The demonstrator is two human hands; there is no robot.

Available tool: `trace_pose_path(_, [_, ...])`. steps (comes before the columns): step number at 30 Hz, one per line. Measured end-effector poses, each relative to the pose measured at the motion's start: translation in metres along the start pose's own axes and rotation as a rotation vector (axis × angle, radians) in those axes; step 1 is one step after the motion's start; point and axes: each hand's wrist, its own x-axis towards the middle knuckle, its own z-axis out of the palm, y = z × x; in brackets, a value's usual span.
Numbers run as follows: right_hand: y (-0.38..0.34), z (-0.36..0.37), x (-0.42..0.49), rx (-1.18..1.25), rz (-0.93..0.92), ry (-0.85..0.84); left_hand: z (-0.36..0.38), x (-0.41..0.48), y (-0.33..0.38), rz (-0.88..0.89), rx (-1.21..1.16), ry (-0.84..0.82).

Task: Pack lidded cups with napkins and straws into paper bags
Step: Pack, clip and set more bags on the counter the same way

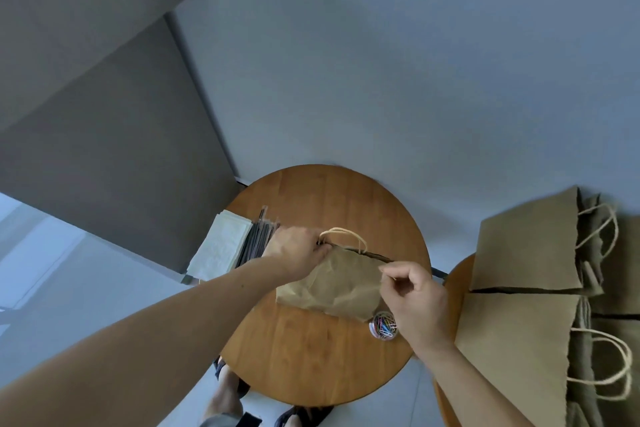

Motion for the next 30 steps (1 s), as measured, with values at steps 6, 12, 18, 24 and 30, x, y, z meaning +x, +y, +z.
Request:
trace_pose_path(6, [-0.041,0.028,0.038,-0.08,-0.21,-0.087,0.0,0.002,-0.001,0.0,-0.028,-0.006])
trace_pose_path(12, [-0.041,0.049,0.058,-0.155,0.058,-0.219,0.004,0.002,-0.001,0.032,-0.092,0.058])
trace_pose_path(18, [-0.037,0.052,0.062,-0.125,0.142,-0.285,0.006,0.002,-0.003,0.1,-0.062,0.09])
trace_pose_path(24, [-0.034,0.055,0.062,-0.13,0.183,-0.298,0.002,0.0,0.0,0.162,-0.108,0.118])
trace_pose_path(30, [-0.028,0.056,0.061,-0.225,0.102,-0.293,0.001,0.001,0.0,0.195,-0.113,0.085])
